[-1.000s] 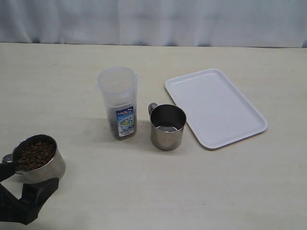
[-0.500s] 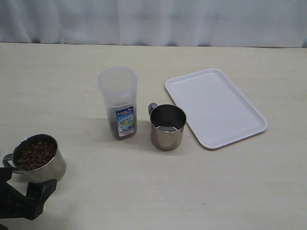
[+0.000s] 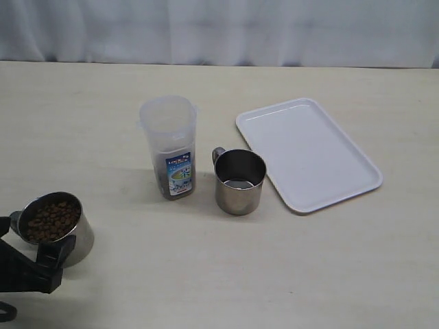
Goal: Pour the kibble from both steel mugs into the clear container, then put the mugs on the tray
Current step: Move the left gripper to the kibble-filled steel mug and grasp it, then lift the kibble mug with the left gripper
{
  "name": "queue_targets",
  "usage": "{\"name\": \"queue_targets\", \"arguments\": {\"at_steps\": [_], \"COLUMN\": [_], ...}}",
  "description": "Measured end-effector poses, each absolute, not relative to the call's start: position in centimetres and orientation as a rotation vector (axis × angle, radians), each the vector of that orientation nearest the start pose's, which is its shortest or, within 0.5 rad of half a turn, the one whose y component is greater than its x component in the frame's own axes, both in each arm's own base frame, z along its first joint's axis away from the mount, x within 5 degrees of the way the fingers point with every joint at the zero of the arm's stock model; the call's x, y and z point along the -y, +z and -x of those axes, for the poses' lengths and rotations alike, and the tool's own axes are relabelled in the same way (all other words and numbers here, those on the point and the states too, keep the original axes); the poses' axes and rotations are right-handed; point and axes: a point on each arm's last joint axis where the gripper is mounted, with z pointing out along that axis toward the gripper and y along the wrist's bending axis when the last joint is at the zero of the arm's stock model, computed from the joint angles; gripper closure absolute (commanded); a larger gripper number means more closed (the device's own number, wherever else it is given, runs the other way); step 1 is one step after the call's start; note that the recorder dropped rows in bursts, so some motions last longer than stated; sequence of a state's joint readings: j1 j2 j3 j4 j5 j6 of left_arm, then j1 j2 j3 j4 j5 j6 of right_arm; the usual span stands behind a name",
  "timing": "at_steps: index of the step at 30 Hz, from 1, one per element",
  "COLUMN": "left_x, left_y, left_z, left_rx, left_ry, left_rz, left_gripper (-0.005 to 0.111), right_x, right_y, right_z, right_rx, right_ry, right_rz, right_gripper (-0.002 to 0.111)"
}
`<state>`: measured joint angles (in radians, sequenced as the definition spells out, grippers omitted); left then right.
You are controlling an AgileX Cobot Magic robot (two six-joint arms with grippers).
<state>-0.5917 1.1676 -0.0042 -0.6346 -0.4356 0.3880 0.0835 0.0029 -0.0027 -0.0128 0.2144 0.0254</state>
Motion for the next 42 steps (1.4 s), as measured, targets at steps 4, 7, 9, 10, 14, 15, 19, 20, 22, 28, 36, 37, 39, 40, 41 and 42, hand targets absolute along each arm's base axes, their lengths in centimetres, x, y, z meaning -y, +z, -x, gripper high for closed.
{"name": "queue_targets", "arguments": {"at_steps": [4, 7, 9, 10, 14, 15, 19, 20, 22, 28, 36, 37, 39, 40, 41, 42], "left_x": [5.5, 5.6, 5.7, 5.7, 5.7, 5.7, 5.7, 5.8, 5.7, 6.2, 7.6, 7.7, 8.1, 8.2, 8.2, 8.2], "left_y": [13.0, 13.0, 13.0, 13.0, 12.9, 12.8, 12.2, 12.0, 11.7, 11.2, 10.3, 10.2, 10.0, 9.9, 9.8, 9.7], "left_z": [-12.0, -12.0, -12.0, -12.0, -12.0, -12.0, -12.3, -12.4, -12.6, -13.4, -15.2, -15.5, -16.2, -16.5, -16.9, -17.4], "left_rx": [-2.24, -2.239, -2.236, -2.238, -2.243, -2.246, -2.261, -2.262, -2.261, -2.211, -2.196, -2.192, -2.181, -2.179, -2.179, -2.183], "left_ry": [-0.137, -0.144, -0.145, -0.146, -0.143, -0.137, -0.097, -0.083, -0.058, -0.053, -0.04, -0.033, -0.023, -0.017, -0.01, -0.001], "left_rz": [-0.344, -0.374, -0.383, -0.387, -0.391, -0.395, -0.419, -0.427, -0.431, -0.467, -0.528, -0.534, -0.543, -0.539, -0.536, -0.529], "left_gripper": [0.026, 0.026, 0.026, 0.026, 0.026, 0.026, 0.026, 0.026, 0.026, 0.026, 0.026, 0.026, 0.026, 0.026, 0.026, 0.026], "right_x": [-0.4, -0.4, -0.4, -0.4, -0.4, -0.4, -0.4, -0.4, -0.4, -0.4, -0.4, -0.4, -0.4, -0.4, -0.4, -0.4], "right_y": [19.4, 19.4, 19.4, 19.4, 19.4, 19.4, 19.4, 19.4, 19.4, 19.4, 19.4, 19.4, 19.4, 19.4, 19.4, 19.4], "right_z": [-5.6, -5.6, -5.6, -5.6, -5.6, -5.6, -5.6, -5.6, -5.6, -5.6, -5.6, -5.6, -5.6, -5.6, -5.6, -5.6], "right_rx": [-1.698, -1.698, -1.698, -1.698, -1.698, -1.698, -1.698, -1.698, -1.698, -1.698, -1.698, -1.698, -1.698, -1.698, -1.698, -1.698], "right_ry": [0.07, 0.07, 0.07, 0.07, 0.07, 0.07, 0.07, 0.07, 0.07, 0.07, 0.07, 0.07, 0.07, 0.07, 0.07, 0.07], "right_rz": [0.058, 0.058, 0.058, 0.058, 0.058, 0.058, 0.058, 0.058, 0.058, 0.058, 0.058, 0.058, 0.058, 0.058, 0.058, 0.058], "right_gripper": [0.104, 0.104, 0.104, 0.104, 0.104, 0.104, 0.104, 0.104, 0.104, 0.104, 0.104, 0.104, 0.104, 0.104, 0.104, 0.104]}}
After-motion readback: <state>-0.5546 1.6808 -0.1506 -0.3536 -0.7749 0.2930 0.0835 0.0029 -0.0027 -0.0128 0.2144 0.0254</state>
